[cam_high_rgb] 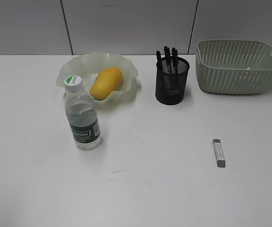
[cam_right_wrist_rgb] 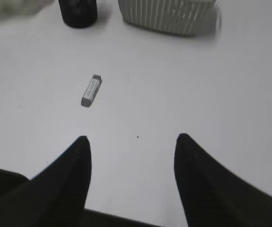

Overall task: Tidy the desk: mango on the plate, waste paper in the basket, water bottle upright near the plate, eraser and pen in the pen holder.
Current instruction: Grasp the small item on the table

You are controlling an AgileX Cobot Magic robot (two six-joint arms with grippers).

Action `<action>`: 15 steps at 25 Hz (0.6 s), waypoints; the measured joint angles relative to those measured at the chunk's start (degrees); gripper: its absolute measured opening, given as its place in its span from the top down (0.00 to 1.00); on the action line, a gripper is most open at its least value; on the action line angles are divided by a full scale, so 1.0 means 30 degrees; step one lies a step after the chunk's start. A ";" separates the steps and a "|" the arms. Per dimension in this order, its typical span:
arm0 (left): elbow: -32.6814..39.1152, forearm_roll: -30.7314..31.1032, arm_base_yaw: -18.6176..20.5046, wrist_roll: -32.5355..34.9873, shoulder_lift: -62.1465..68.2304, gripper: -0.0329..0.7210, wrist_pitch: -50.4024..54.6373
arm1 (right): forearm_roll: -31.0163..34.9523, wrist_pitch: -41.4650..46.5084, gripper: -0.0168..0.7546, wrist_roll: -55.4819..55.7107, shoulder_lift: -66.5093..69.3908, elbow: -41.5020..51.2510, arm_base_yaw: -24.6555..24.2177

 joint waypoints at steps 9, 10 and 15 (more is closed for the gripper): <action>-0.6854 -0.7314 -0.2044 0.8499 1.0636 0.68 -0.4719 | 0.0101 0.0017 0.45 -0.0242 -0.2457 0.0350 0.0000; -0.7863 -0.7466 -0.3099 0.8735 1.2235 0.68 -0.4932 | 0.0101 0.0017 0.45 -0.0259 -0.2457 0.0366 0.0000; -1.3485 -0.3632 -1.0575 0.4570 2.1016 0.68 -0.6008 | 0.0115 0.0017 0.45 -0.0298 -0.2457 0.0366 0.0000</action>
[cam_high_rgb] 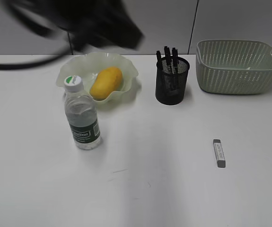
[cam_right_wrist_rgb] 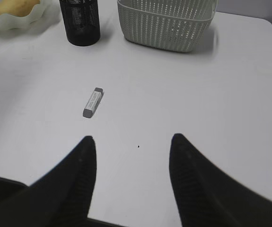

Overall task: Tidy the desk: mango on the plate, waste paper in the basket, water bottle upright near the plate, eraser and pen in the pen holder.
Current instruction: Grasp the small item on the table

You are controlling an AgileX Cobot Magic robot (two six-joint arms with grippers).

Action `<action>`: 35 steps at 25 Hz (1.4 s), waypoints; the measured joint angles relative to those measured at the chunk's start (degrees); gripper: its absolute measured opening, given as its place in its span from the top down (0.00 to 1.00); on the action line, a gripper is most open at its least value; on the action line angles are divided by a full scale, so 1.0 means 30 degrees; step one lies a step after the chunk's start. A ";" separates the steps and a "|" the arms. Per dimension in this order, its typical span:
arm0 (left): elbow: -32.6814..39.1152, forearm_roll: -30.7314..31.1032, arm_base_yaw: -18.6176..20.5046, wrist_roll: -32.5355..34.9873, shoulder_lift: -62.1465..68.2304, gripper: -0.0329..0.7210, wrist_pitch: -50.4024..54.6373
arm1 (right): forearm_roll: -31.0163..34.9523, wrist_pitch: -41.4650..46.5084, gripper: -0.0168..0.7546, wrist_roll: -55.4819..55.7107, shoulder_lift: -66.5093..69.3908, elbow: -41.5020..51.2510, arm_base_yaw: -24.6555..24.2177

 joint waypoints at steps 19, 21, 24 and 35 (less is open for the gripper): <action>-1.5796 0.6592 -0.5377 -1.4691 1.9885 0.32 0.3004 | 0.0000 0.0000 0.51 -0.0042 0.0000 0.0000 0.0000; -1.5910 0.7970 -0.5796 -1.5968 2.0334 0.34 0.3071 | 0.0000 0.0000 0.52 -0.0042 0.0000 0.0000 0.0000; -1.5936 0.8716 -0.6010 -1.7116 2.0877 0.37 0.3113 | 0.0005 0.0000 0.52 -0.0050 0.0000 0.0000 0.0000; -1.5972 0.8592 -0.5988 -1.7950 2.1686 0.58 0.3134 | 0.0022 0.0000 0.53 -0.0050 0.0000 0.0000 0.0000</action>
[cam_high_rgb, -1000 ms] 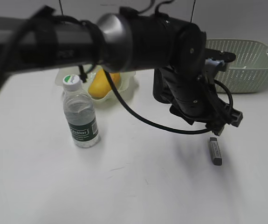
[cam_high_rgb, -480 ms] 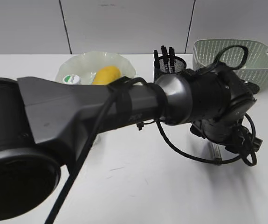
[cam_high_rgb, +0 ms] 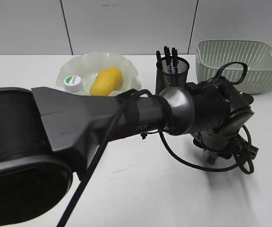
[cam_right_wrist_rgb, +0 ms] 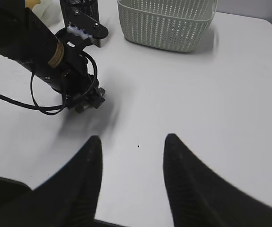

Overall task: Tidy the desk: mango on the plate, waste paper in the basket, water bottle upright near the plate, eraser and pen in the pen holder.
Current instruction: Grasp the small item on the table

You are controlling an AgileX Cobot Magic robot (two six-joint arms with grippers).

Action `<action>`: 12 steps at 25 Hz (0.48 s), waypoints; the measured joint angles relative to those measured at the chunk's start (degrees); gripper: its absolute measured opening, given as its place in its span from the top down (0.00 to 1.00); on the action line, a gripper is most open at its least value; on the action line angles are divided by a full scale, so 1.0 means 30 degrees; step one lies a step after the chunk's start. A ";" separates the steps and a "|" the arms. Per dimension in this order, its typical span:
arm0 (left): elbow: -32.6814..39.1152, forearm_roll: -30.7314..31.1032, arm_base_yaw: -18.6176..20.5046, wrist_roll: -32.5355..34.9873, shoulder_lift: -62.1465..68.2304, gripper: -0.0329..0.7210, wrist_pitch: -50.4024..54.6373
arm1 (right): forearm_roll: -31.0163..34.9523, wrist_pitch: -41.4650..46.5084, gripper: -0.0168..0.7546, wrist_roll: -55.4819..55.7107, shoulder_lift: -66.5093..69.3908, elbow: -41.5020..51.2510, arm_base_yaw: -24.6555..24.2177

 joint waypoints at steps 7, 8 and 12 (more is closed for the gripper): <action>0.0022 0.0760 0.0311 -0.0022 -0.0496 0.77 0.0160 | 0.0000 0.0000 0.53 0.0000 0.0000 0.0000 0.0000; 0.0037 0.1329 0.0487 -0.0022 -0.0905 0.77 -0.0147 | 0.0000 0.0000 0.53 0.0000 0.0000 0.0000 0.0000; -0.0002 0.3053 0.2377 -0.0022 -0.3581 0.77 -0.2707 | 0.0000 0.0000 0.53 -0.0015 0.0000 0.0000 0.0000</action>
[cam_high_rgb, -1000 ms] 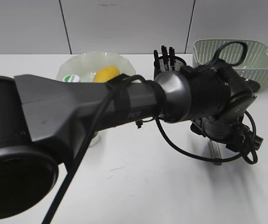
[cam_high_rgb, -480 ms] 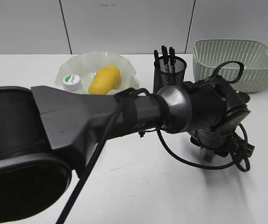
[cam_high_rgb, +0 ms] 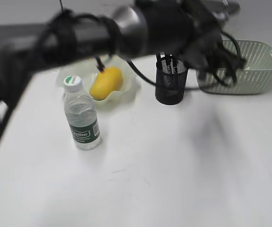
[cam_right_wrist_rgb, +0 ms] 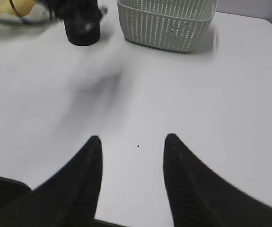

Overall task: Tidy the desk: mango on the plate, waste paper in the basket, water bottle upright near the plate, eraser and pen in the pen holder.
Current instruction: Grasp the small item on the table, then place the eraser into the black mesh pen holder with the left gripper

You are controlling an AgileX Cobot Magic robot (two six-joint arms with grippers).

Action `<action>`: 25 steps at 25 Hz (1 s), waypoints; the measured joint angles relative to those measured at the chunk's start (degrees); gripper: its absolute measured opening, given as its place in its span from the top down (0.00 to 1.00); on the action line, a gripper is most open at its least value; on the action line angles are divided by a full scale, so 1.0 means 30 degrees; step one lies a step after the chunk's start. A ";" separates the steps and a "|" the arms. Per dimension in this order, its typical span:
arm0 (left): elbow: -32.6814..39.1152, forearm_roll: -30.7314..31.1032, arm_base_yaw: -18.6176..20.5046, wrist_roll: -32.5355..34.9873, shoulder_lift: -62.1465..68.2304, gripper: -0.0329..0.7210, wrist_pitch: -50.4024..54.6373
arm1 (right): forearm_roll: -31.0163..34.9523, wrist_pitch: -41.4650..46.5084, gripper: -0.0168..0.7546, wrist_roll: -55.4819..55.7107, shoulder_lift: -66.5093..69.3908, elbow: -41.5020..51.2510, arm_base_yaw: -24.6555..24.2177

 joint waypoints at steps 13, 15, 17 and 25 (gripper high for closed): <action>-0.0058 -0.2270 0.4273 0.1831 0.0796 0.77 -0.5191 | 0.0000 0.0000 0.53 0.0000 0.0000 0.0000 0.0000; 0.0015 -0.2290 0.4276 0.1831 0.0991 0.77 -0.5612 | 0.0004 0.0000 0.53 0.0000 0.0000 0.0000 0.0000; 0.0015 -0.2076 0.4276 0.1831 0.1127 0.77 -0.6068 | 0.0004 0.0000 0.53 0.0000 0.0000 0.0000 0.0000; 0.0015 -0.0860 0.4276 0.1831 0.1169 0.47 -0.6285 | 0.0004 0.0000 0.53 -0.0019 0.0000 0.0000 0.0000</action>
